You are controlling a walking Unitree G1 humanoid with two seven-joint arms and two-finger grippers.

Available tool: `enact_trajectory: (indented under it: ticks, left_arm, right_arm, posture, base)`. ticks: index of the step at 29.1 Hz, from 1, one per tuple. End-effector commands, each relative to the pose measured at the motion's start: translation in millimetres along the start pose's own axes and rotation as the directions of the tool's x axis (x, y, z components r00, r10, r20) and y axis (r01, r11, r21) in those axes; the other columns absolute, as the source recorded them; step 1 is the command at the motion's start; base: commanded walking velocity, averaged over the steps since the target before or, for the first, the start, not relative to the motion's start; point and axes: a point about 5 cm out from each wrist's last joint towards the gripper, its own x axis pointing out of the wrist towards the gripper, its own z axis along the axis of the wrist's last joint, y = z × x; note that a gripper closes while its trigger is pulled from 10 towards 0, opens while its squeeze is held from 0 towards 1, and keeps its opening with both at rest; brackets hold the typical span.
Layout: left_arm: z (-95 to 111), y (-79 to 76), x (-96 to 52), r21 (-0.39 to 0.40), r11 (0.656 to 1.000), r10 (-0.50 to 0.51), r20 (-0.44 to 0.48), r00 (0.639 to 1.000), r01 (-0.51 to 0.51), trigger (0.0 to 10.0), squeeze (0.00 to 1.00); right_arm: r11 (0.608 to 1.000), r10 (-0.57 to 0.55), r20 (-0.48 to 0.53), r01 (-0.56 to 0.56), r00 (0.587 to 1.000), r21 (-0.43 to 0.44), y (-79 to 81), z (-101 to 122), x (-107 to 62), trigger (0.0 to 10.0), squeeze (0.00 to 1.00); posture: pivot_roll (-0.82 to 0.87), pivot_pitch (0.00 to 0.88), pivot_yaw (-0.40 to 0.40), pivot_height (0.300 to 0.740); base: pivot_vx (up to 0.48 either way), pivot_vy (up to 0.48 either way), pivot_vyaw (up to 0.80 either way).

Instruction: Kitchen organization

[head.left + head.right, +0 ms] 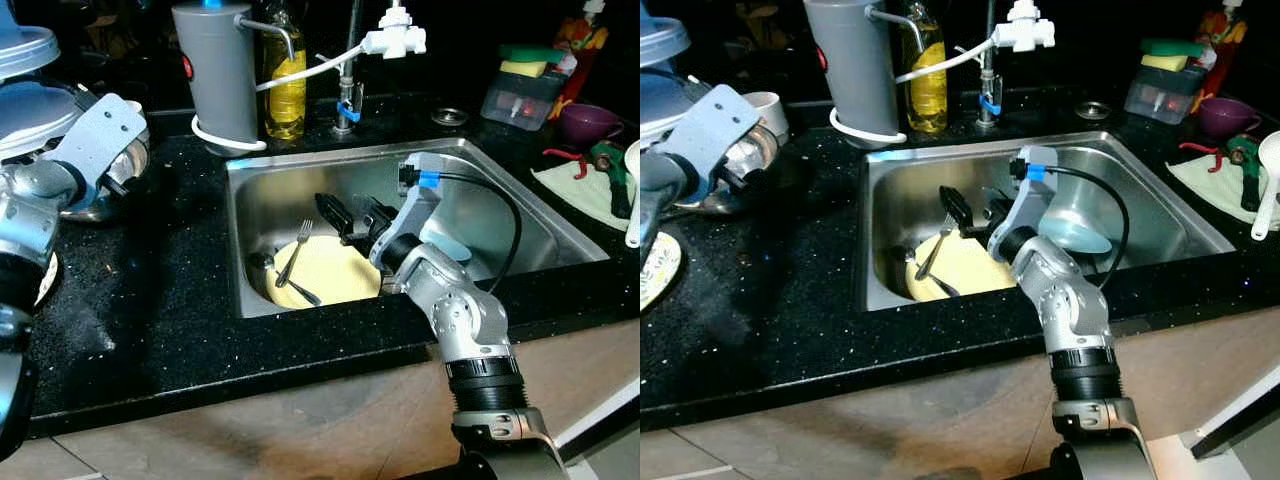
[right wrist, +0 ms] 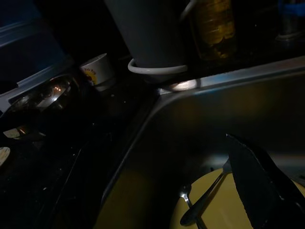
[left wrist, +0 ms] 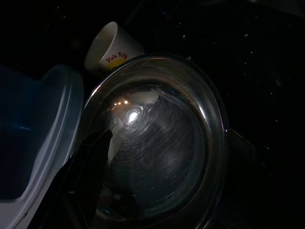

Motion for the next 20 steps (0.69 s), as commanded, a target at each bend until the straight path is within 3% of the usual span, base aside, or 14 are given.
enact_trajectory:
  ticks: [1,5,11,12,14,16,20]
  left_arm:
    - [-12.9,2.5,-0.1,0.003,1.0,-0.012,-0.054,0.998,0.012,10.0,0.0]
    - [-11.7,3.6,0.4,-0.03,0.999,-0.03,-0.049,0.998,0.029,10.0,0.0]
    - [-3.9,-3.1,-1.5,-0.144,0.98,-0.139,-0.019,0.99,0.135,10.0,0.0]
    - [-3.9,-3.1,-1.5,-0.144,0.98,-0.139,-0.019,0.99,0.135,10.0,0.0]
    - [9.0,-0.1,-1.5,-0.247,0.958,-0.136,0.06,0.989,0.147,10.0,0.0]
    - [21.4,6.2,-2.1,-0.3,0.943,-0.107,0.131,0.986,0.142,10.0,0.0]
    - [22.7,10.9,-3.9,-0.31,0.941,-0.107,0.121,0.987,0.14,10.0,0.0]
  right_arm:
    - [1.0,0.001,-0.011,-0.001,1.0,0.004,0.1,0.5,1.3,10.0,0.0]
    - [1.0,-0.001,-0.011,0.001,1.0,0.002,-0.6,1.2,1.3,10.0,0.0]
    - [1.0,-0.004,-0.008,0.004,1.0,-0.002,-1.7,2.6,1.0,10.0,0.0]
    - [1.0,-0.004,-0.008,0.004,1.0,-0.002,-1.7,2.6,1.0,10.0,0.0]
    - [1.0,-0.005,-0.006,0.005,1.0,-0.003,-2.3,3.4,1.0,10.0,0.0]
    - [1.0,-0.007,-0.004,0.007,1.0,-0.004,-3.2,4.2,1.2,10.0,0.0]
    - [1.0,-0.006,-0.001,0.006,1.0,-0.004,-3.6,5.1,1.9,10.0,0.0]
  posture:
    - [-0.04,0.13,-0.013,0.74]
    - [-0.04,0.13,-0.013,0.74]
    - [-0.04,0.131,-0.013,0.74]
    - [-0.04,0.131,-0.013,0.74]
    - [-0.04,0.132,-0.014,0.74]
    - [-0.04,0.133,-0.016,0.74]
    - [-0.03,0.134,-0.013,0.74]
  base:
    - [0.0,0.0,0.0]
    - [0.0,0.0,0.0]
    - [0.0,0.0,0.0]
    - [0.0,0.0,0.0]
    - [0.0,0.0,0.0]
    - [0.0,0.0,0.0]
    - [0.0,0.0,0.0]
